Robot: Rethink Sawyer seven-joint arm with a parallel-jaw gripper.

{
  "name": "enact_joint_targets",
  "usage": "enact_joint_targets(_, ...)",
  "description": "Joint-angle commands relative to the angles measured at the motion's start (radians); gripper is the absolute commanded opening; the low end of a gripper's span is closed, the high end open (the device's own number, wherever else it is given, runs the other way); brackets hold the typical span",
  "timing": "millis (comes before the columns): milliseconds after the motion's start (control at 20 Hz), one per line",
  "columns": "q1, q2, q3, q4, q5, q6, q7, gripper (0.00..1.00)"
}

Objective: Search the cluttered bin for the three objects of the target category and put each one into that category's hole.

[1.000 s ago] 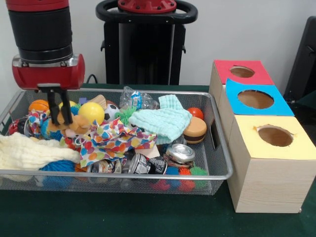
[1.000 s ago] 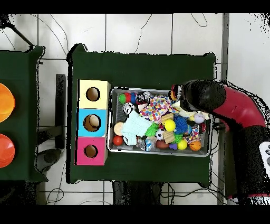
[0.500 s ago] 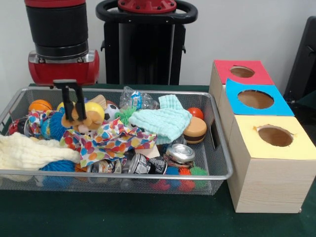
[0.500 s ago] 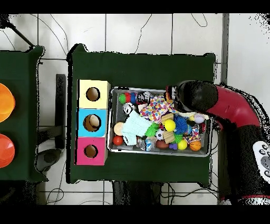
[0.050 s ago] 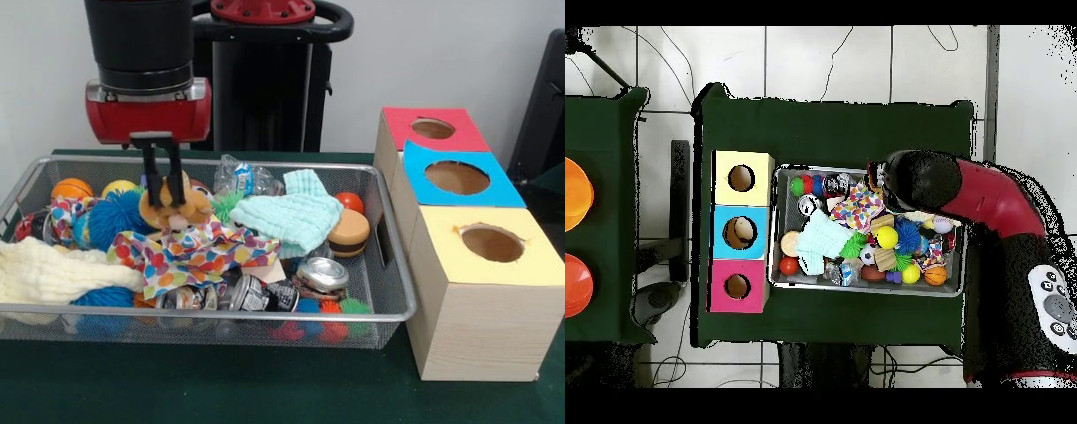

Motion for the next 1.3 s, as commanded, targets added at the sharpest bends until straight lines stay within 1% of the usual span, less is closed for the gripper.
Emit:
enact_joint_targets(50,0.036,-0.031,-0.021,0.097,0.051,0.018,0.226,0.00)
enact_joint_targets(300,0.066,-0.038,-0.037,0.108,0.081,0.014,0.246,0.00)
enact_joint_targets(450,0.100,-0.047,-0.056,0.125,0.108,0.006,0.277,0.00)
enact_joint_targets(700,0.152,-0.067,-0.085,0.130,0.151,0.027,0.320,0.00)
enact_joint_targets(1000,0.192,-0.085,-0.116,0.134,0.192,0.048,0.334,0.00)
enact_joint_targets(1300,0.204,-0.093,-0.133,0.137,0.220,0.056,0.323,0.00)
